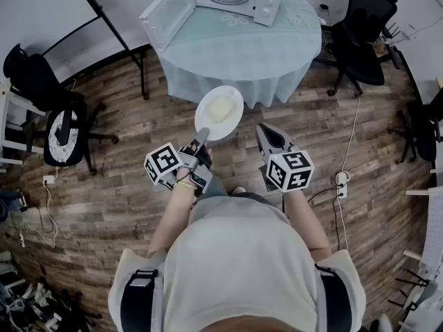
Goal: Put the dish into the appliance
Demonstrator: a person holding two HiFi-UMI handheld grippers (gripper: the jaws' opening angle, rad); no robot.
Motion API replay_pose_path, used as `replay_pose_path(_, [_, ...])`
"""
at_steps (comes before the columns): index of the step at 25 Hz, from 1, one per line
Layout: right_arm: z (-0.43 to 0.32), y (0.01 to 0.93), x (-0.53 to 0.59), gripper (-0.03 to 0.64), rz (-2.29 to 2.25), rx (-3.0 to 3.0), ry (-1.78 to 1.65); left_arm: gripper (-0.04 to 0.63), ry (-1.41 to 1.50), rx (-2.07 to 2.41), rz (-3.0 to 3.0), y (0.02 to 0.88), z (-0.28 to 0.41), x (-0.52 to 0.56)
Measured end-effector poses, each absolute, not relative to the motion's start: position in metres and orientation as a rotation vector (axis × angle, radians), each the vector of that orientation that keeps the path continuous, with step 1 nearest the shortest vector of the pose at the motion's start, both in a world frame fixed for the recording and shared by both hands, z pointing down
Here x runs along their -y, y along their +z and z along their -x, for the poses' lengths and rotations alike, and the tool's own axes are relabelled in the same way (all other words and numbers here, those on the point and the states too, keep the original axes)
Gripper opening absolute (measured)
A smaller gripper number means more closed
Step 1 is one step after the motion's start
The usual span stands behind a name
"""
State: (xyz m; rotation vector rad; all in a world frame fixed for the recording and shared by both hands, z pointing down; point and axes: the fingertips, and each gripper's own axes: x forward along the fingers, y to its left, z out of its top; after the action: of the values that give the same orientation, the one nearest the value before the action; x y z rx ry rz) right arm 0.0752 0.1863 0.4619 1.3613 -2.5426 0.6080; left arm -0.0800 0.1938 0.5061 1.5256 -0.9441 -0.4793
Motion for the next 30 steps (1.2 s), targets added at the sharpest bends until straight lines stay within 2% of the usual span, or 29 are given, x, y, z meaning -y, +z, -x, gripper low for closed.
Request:
replay_pose_path(14, [-0.082,0.464,-0.23,0.007,-1.319,2.592,0.663,0.041,-0.51,0.969,-1.507,0.499,0.068,-0.23])
replay_pose_path(30, [-0.102,0.462,-0.224,0.008,-1.29,2.588,0.627,0.041,-0.562,0.966,-1.484,0.499,0.045,-0.222])
